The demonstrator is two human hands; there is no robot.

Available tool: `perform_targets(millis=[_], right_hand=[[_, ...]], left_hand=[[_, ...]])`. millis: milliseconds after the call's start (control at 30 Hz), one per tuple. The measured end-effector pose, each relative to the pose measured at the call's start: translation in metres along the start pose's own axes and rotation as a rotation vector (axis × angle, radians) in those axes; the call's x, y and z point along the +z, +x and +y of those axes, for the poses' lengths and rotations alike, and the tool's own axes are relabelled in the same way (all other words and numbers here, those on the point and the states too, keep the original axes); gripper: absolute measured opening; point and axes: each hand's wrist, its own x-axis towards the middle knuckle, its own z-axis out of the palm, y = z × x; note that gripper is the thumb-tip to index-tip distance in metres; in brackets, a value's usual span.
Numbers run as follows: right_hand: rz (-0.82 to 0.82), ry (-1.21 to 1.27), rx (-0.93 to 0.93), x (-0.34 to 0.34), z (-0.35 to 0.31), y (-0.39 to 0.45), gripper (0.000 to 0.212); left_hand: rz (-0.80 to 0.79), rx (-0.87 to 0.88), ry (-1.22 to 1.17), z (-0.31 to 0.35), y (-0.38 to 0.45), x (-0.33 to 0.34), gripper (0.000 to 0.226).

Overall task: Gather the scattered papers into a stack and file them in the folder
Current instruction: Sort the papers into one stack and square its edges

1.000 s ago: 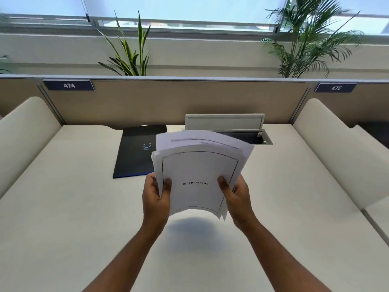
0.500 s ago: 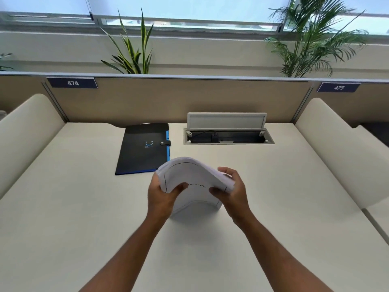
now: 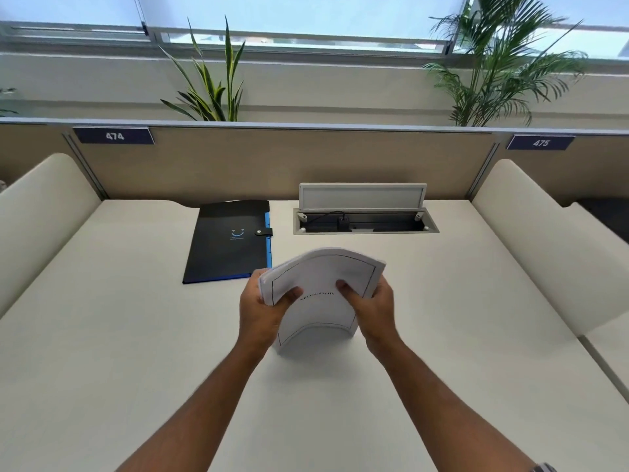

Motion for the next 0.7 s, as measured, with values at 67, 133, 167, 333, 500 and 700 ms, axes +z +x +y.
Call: perform_targets(millis=[67, 133, 167, 333, 500, 700], right_hand=[[-0.025, -0.035, 0.011, 0.003, 0.002, -0.002, 0.036], [0.026, 0.012, 0.017, 0.002, 0.002, -0.003, 0.034], [0.031, 0.047, 0.028, 0.0, 0.002, -0.002, 0.036], [-0.01, 0.06, 0.03, -0.008, -0.001, 0.0, 0.035], [-0.057, 0.065, 0.063, -0.01, 0.0, -0.001, 0.028], [-0.095, -0.067, 0.02, -0.012, 0.004, -0.002, 0.04]], left_hand=[[-0.01, -0.012, 0.005, -0.001, 0.0, 0.001, 0.053], [0.009, -0.034, 0.001, -0.001, 0.001, 0.0, 0.058], [0.006, -0.045, -0.007, -0.001, 0.001, -0.001, 0.058], [-0.064, -0.033, -0.018, 0.002, 0.001, -0.003, 0.055], [-0.104, -0.044, -0.049, 0.004, 0.0, -0.004, 0.037], [-0.078, -0.08, -0.035, 0.002, 0.0, -0.003, 0.045]])
